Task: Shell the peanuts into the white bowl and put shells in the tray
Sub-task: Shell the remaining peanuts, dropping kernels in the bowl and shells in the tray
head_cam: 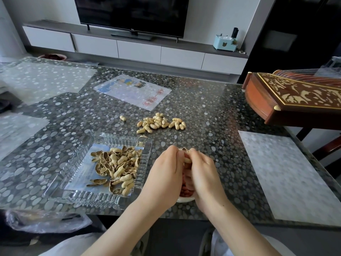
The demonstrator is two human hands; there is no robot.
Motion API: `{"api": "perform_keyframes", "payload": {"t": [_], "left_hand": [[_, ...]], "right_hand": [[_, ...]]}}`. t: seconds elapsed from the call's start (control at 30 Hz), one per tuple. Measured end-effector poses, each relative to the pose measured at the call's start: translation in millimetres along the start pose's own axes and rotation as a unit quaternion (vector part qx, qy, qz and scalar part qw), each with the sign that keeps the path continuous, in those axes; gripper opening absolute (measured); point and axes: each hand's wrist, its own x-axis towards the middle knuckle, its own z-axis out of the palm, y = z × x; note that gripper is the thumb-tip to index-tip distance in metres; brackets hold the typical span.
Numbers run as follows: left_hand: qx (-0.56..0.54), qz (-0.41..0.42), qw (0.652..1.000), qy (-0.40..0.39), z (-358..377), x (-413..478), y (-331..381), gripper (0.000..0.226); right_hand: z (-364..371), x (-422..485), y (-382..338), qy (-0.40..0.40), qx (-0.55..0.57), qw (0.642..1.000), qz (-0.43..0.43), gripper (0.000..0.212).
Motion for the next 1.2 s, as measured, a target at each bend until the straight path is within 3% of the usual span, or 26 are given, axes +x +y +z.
{"api": "perform_keyframes", "payload": {"t": [0.13, 0.27, 0.43, 0.57, 0.67, 0.77, 0.87, 1.07, 1.2], "left_hand": [[0.001, -0.006, 1.0, 0.0, -4, 2, -2, 0.033], [0.003, -0.012, 1.0, 0.008, -8, 4, -3, 0.032], [-0.007, -0.006, 1.0, -0.01, -13, 3, -1, 0.033], [-0.038, -0.006, 0.999, -0.027, -15, 4, 2, 0.032], [-0.057, -0.008, 0.998, -0.029, -16, 5, 3, 0.032], [-0.054, -0.005, 0.998, -0.034, -15, 4, 1, 0.031], [-0.027, 0.003, 0.999, -0.035, -15, 3, 0, 0.03], [0.0, -0.007, 1.0, 0.01, -12, -1, 0, 0.039], [0.011, -0.041, 0.999, 0.033, -14, 3, -6, 0.042]], "right_hand": [[-8, 1, -9, -0.063, -0.006, 0.996, 0.058, 0.044], [-20, 6, -11, -0.084, -0.025, 0.995, 0.046, 0.044], [-30, 7, -12, -0.112, -0.103, 0.988, -0.039, 0.045], [-31, 5, -11, -0.156, -0.121, 0.973, -0.121, 0.023], [-31, 6, -9, -0.145, -0.059, 0.983, -0.099, 0.02], [-31, 6, -10, -0.163, 0.053, 0.985, -0.006, 0.023], [-32, 7, -11, -0.158, 0.097, 0.981, 0.054, 0.027], [-28, 5, -8, -0.109, 0.059, 0.989, 0.076, 0.031], [-29, 4, -9, -0.051, -0.046, 0.997, 0.028, 0.033]]}}
